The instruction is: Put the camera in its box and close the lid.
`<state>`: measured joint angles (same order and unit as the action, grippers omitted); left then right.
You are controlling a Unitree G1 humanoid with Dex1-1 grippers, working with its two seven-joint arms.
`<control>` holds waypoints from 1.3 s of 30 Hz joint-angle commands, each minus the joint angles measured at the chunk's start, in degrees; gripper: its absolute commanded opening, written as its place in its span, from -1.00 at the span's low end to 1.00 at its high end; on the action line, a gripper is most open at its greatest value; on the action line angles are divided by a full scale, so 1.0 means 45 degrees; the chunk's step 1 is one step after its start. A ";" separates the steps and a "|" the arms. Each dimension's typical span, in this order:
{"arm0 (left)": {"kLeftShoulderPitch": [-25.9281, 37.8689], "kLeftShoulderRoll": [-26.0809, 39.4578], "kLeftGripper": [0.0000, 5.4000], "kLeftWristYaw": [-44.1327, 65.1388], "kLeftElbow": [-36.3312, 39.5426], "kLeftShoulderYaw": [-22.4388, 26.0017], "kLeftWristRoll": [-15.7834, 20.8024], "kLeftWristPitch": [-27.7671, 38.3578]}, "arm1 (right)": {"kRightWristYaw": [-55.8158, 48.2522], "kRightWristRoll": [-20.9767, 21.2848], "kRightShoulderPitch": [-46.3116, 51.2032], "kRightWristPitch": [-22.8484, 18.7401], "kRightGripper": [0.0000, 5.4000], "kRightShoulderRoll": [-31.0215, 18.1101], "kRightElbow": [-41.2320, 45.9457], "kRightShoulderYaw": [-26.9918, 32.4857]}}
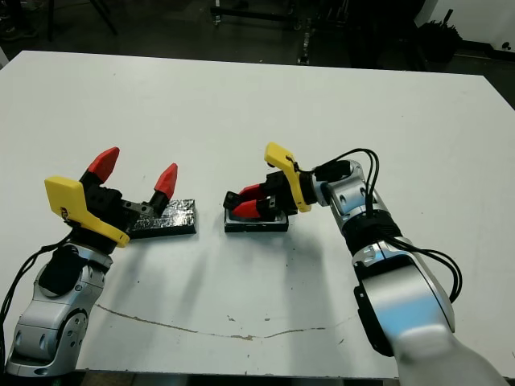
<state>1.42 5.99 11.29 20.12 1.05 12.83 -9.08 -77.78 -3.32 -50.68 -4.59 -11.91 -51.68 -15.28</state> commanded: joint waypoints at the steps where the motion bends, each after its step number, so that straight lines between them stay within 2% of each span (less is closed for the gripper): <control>1: -0.0060 0.0038 1.00 -0.0010 -0.0083 -0.0023 -0.0077 -0.0037 | -0.0280 0.0172 0.0542 0.0482 -0.39 -0.0408 -0.0480 0.0075; 7: -0.0104 0.0071 1.00 -0.0025 -0.0013 -0.0023 -0.0110 -0.0078 | -0.0376 0.0258 0.0808 0.0679 -0.39 -0.0701 -0.0690 0.0145; 11: -0.0143 0.0091 1.00 -0.0042 -0.0002 -0.0031 -0.0203 -0.0040 | -0.0442 0.0340 0.0794 0.0022 -0.39 -0.1013 -0.0646 0.0134; 16: -0.0164 0.0031 1.00 -0.0053 0.0036 -0.0038 -0.0201 -0.0105 | -0.0369 0.0485 0.0875 0.0261 -0.39 -0.1517 -0.0224 0.0112; 23: -0.0167 0.0007 1.00 -0.0020 -0.0063 -0.0032 -0.0209 0.0018 | -0.0394 0.0725 0.0758 -0.0241 -0.39 -0.2071 0.0307 -0.0202; 27: -0.0157 0.0037 1.00 0.0014 -0.0042 -0.0030 -0.0195 0.0002 | -0.0467 0.0664 0.0901 0.0149 -0.39 -0.2216 0.0500 -0.0269; 30: -0.0163 0.0035 1.00 0.0034 -0.0003 -0.0018 -0.0128 -0.0065 | -0.0399 0.0720 0.0941 -0.0108 -0.39 -0.2300 0.0686 -0.0385; 33: -0.0143 0.0039 1.00 0.0116 -0.0093 0.0013 -0.0054 0.0025 | -0.0497 0.0732 0.0976 0.0266 -0.39 -0.2381 0.0742 -0.0476; 36: -0.0127 0.0088 1.00 0.0102 -0.0134 -0.0006 -0.0176 0.0094 | -0.0665 0.0850 0.0800 0.0031 -0.39 -0.2449 0.0698 -0.0733; 39: -0.0152 0.0045 1.00 0.0028 -0.0047 -0.0031 -0.0198 0.0013 | -0.0722 0.0868 0.0717 0.0234 -0.39 -0.2495 0.0622 -0.0866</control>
<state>1.14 6.00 11.44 20.11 1.03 12.21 -8.88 -80.18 -3.21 -49.06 -2.98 -17.61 -47.08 -18.50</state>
